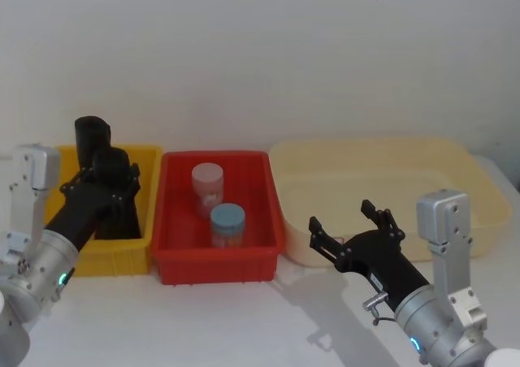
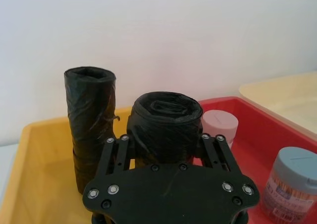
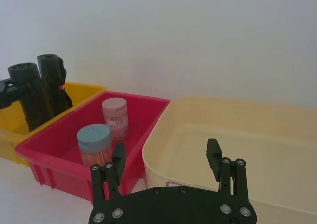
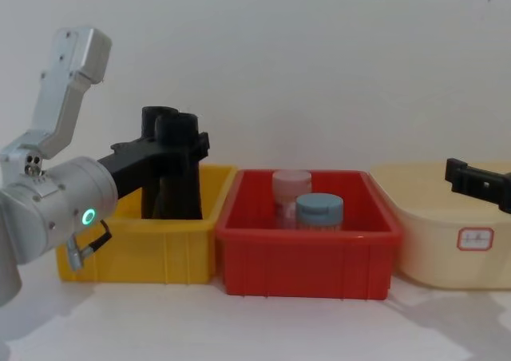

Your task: Pick up the garbage bag with the one hand and transfer it to the other hand.

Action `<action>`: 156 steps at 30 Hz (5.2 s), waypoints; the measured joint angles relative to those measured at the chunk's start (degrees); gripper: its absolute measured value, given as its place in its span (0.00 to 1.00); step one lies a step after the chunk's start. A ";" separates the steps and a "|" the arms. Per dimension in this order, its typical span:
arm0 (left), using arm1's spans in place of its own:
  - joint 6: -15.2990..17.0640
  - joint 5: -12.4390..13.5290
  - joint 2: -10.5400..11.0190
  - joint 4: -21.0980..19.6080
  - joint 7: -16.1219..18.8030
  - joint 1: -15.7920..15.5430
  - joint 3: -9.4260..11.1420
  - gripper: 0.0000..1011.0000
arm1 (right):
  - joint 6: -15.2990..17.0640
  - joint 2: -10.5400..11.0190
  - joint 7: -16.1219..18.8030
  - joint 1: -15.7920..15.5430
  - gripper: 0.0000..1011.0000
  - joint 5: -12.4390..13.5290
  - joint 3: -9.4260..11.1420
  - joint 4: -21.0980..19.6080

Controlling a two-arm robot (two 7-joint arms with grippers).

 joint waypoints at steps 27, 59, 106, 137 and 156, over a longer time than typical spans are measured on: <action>7.50 1.47 1.83 -11.82 -5.03 -3.46 2.97 0.41 | 0.00 0.00 0.00 0.00 0.99 0.00 0.00 0.00; -0.88 -6.30 -8.13 8.32 -20.71 -15.41 8.59 0.38 | 0.00 0.00 0.00 0.00 0.99 0.00 0.00 0.00; -1.97 -9.51 -12.87 13.94 -23.97 -17.48 11.34 0.38 | -5.82 0.04 1.29 1.20 0.99 -5.03 -2.21 0.96; -1.90 -9.58 -12.96 13.94 -24.00 -17.48 11.44 0.38 | -7.81 -5.01 0.73 8.80 0.99 -10.33 -4.16 9.09; -1.91 -9.57 -12.96 13.94 -24.00 -17.48 11.43 0.38 | -8.04 -7.89 -0.46 13.24 0.99 -12.52 -3.64 14.77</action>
